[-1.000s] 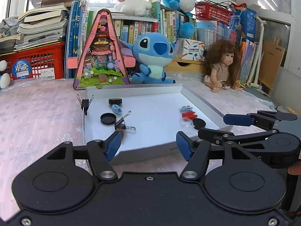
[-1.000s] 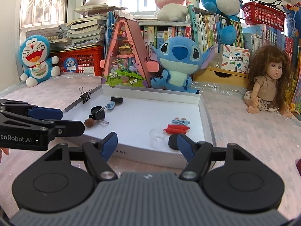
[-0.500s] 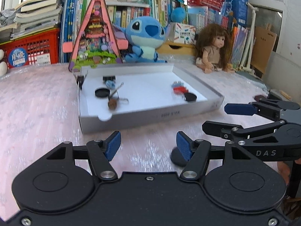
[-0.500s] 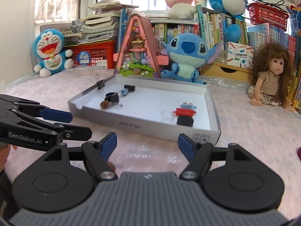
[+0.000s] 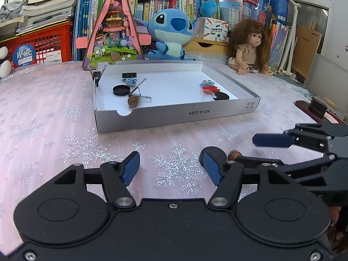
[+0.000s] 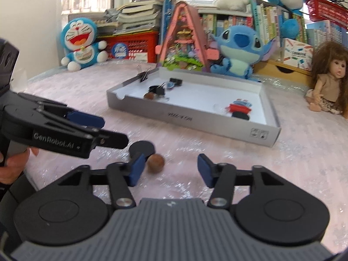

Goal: Organize rigid objects
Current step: 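Grasp a black puck with the left tool while the right tool grasps a brown ball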

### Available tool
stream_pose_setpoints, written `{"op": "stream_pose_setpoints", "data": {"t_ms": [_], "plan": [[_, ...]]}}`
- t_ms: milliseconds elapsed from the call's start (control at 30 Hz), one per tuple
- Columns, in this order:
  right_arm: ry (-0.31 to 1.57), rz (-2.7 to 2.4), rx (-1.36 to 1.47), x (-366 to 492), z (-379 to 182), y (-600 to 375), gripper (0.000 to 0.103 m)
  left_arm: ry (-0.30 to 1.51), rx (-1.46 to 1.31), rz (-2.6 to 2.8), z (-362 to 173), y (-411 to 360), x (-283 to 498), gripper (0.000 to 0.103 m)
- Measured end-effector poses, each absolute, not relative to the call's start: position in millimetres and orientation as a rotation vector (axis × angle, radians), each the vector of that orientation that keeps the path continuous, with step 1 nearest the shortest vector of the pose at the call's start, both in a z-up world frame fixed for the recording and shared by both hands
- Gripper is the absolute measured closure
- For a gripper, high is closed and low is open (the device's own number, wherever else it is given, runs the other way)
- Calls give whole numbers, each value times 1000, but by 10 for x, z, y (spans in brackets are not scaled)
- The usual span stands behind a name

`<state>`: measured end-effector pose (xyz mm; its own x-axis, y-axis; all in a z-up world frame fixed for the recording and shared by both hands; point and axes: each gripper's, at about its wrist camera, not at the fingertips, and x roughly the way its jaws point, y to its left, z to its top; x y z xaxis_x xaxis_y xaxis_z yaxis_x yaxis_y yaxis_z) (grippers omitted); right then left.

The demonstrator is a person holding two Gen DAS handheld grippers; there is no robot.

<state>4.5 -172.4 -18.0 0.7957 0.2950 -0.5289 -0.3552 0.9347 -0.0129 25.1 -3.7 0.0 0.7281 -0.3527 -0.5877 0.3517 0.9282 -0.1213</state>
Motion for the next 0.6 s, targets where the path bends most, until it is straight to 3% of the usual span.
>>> {"op": "stream_pose_setpoints", "data": {"t_ms": [133, 200, 233, 600], "plan": [[564, 370, -121, 33, -218, -1679, 65, 648, -3, -391, -4, -34, 237, 40], [563, 376, -124, 28, -223, -1667, 80, 646, -1, -400, -8, -41, 227, 40], [561, 373, -125, 26, -223, -1665, 82, 646, 0, -405, -11, -47, 221, 40], [556, 279, -109, 73, -216, -1776, 82, 637, 28, -479, -35, -218, 140, 43]]}}
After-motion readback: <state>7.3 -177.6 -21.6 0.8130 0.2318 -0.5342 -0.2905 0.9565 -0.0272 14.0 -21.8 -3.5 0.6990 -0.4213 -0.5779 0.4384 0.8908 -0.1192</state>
